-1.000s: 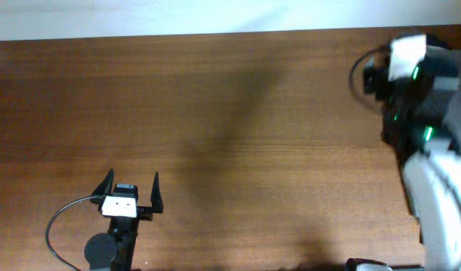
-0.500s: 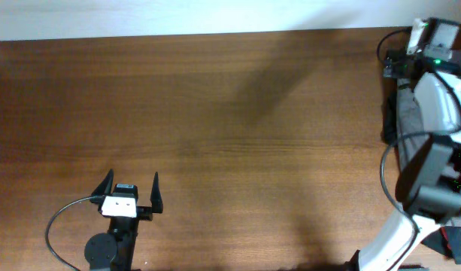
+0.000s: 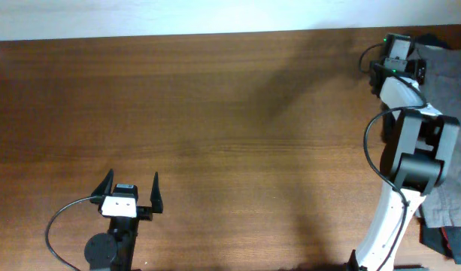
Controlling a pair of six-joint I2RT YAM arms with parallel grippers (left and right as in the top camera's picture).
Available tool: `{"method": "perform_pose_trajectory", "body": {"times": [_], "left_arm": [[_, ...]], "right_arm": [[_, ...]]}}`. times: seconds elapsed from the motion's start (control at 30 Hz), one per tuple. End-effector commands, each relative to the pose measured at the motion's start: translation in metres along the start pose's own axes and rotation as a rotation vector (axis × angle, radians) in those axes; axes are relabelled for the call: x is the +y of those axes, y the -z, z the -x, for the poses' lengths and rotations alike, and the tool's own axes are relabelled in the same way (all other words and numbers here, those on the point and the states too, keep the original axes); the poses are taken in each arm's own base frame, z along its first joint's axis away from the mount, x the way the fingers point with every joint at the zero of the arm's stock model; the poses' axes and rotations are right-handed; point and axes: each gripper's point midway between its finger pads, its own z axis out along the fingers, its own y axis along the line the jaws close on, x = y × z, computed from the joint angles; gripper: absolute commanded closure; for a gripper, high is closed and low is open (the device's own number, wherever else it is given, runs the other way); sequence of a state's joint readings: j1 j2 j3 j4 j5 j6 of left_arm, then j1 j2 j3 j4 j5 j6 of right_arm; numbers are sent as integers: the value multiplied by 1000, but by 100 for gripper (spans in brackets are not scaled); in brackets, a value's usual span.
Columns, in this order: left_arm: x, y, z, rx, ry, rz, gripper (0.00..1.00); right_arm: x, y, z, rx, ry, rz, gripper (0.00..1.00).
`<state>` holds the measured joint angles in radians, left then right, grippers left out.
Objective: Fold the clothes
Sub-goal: 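Reach the right gripper to the clothes pile and grasp the grey shorts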
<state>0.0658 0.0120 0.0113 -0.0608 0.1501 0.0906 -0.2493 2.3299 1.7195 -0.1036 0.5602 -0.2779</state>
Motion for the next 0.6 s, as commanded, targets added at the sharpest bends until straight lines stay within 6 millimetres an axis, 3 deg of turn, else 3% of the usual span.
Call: {"method": "perform_pose_trajectory", "body": {"times": [0.0,0.3,0.57], "left_arm": [[0,0,-2,4,-15,-1,1],[0,0,-2,4,-15,-1,1],[0,0,-2,4,-15,-1,1]], "right_arm": [[-13,-1,7,-11,-20,-83,1],[-14,-18,-9,13,-26,-95,1],[-16,-20,-8,3,-111,-101,2]]}}
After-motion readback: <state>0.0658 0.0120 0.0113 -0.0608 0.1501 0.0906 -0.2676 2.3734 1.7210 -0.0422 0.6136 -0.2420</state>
